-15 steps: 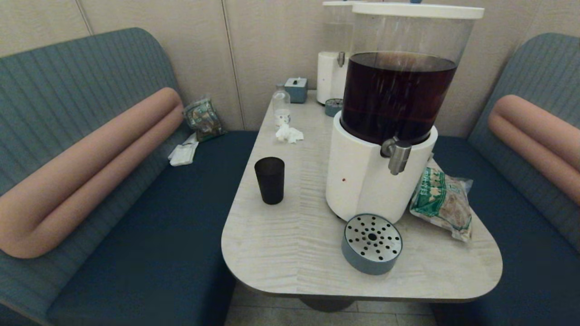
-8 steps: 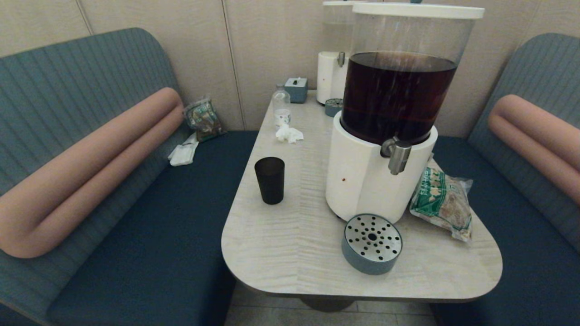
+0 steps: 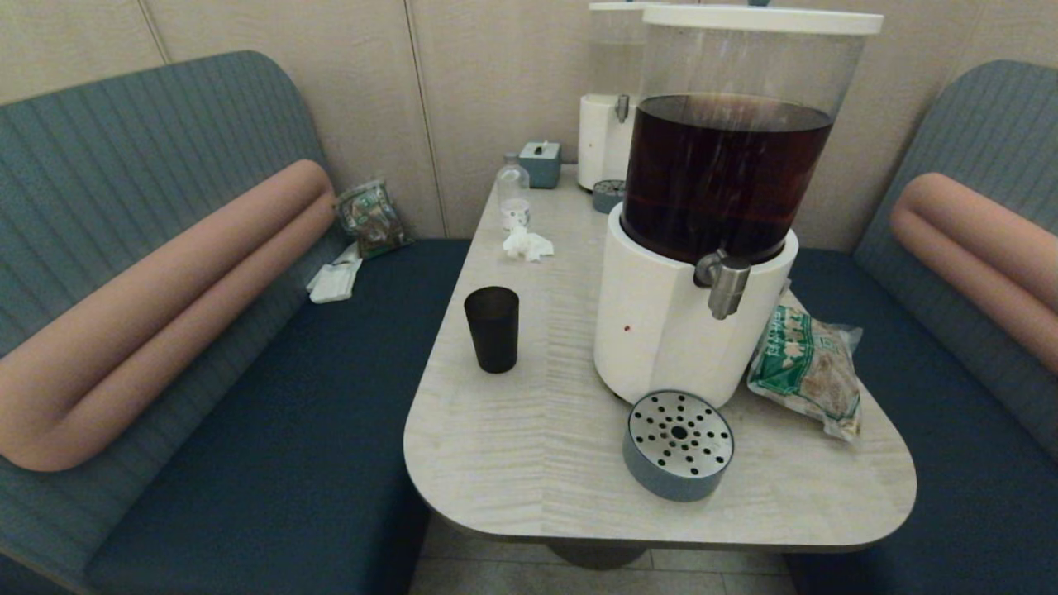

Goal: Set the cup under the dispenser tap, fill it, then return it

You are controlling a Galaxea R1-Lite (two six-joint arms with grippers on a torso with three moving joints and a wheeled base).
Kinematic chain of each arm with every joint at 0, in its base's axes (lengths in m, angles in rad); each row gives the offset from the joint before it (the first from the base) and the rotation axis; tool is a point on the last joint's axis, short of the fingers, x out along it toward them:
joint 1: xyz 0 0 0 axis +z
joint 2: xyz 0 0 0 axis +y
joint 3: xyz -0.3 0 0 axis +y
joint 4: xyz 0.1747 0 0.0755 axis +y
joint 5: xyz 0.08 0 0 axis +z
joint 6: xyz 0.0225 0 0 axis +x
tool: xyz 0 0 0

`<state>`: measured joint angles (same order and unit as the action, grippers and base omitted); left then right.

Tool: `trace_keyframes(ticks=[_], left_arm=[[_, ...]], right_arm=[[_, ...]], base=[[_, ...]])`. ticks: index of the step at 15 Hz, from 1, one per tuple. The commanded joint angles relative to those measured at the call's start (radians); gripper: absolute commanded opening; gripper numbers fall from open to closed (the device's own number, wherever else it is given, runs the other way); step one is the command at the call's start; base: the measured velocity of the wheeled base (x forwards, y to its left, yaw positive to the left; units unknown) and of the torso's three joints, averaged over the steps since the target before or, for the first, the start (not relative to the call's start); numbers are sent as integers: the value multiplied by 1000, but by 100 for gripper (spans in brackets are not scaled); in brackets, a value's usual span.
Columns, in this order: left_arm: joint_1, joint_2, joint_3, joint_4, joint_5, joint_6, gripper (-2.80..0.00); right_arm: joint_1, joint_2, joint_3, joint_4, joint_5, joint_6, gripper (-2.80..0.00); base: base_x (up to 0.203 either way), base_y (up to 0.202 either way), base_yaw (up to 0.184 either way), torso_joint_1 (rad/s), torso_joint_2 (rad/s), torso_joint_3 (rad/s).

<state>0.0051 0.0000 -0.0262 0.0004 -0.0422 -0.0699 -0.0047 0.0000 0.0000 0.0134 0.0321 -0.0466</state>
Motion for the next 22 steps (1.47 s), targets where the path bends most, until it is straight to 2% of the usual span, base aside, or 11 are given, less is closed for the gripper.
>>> trace_keyframes(ticks=[1,2,22], left_arm=[[0,0,16,-3,49,-6,-280],[0,0,22,-7,73,-7,-280],[0,2,23,-11,61,-9,-280]], right_arm=[[0,2,0,0,1,-1,-280],[0,2,0,0,2,-1,-280],[0,2,0,0,-1,-12,-280]], base=[[0,0,0,0,0,0],[0,0,0,0,0,0],[0,0,0,0,0,0]])
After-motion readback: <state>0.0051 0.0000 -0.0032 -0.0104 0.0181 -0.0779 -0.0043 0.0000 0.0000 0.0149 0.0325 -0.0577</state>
